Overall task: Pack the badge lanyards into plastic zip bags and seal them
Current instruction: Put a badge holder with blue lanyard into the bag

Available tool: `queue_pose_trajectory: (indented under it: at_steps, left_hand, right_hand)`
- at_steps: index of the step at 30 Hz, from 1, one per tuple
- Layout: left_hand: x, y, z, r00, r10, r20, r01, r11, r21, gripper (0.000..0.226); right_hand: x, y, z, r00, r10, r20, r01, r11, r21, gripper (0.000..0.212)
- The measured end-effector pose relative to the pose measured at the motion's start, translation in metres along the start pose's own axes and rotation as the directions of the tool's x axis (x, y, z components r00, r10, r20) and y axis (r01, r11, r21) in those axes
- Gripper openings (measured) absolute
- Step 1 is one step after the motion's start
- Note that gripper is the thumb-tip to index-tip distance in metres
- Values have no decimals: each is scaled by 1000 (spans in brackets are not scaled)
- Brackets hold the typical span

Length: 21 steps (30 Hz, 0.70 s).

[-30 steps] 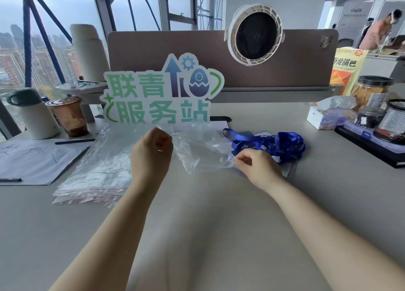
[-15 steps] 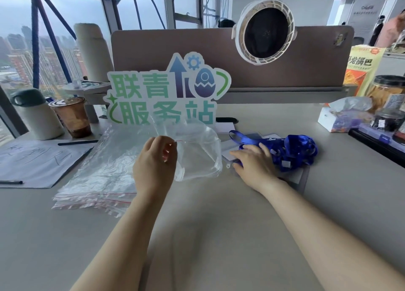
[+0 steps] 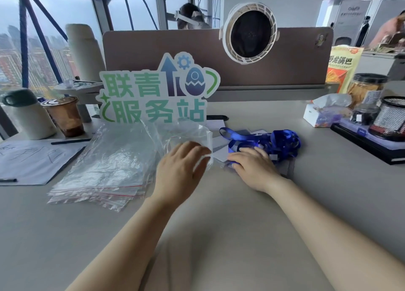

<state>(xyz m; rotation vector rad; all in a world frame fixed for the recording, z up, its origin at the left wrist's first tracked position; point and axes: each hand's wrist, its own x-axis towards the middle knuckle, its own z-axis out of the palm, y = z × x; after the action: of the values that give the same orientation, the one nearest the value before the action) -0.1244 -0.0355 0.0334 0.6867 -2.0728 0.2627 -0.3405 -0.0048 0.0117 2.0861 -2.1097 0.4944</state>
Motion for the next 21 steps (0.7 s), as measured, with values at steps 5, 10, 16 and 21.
queue_pose_trajectory:
  at_steps: [5, 10, 16, 21]
  left_hand:
    - [-7, 25, 19, 926, -86, 368, 127, 988, -86, 28]
    - [3, 58, 40, 827, -152, 541, 210, 977, -47, 45]
    - [6, 66, 57, 798, -245, 551, 248, 966, 72, 29]
    - [7, 65, 56, 851, -220, 476, 188, 975, 116, 17]
  right_hand:
    - [-27, 12, -11, 991, 27, -133, 7, 968, 252, 23]
    - [-40, 34, -23, 932, 274, -236, -141, 877, 460, 21]
    - [-42, 65, -22, 805, 493, -330, -373, 854, 363, 21]
    - [-40, 72, -20, 779, 592, -208, -551, 804, 223, 25]
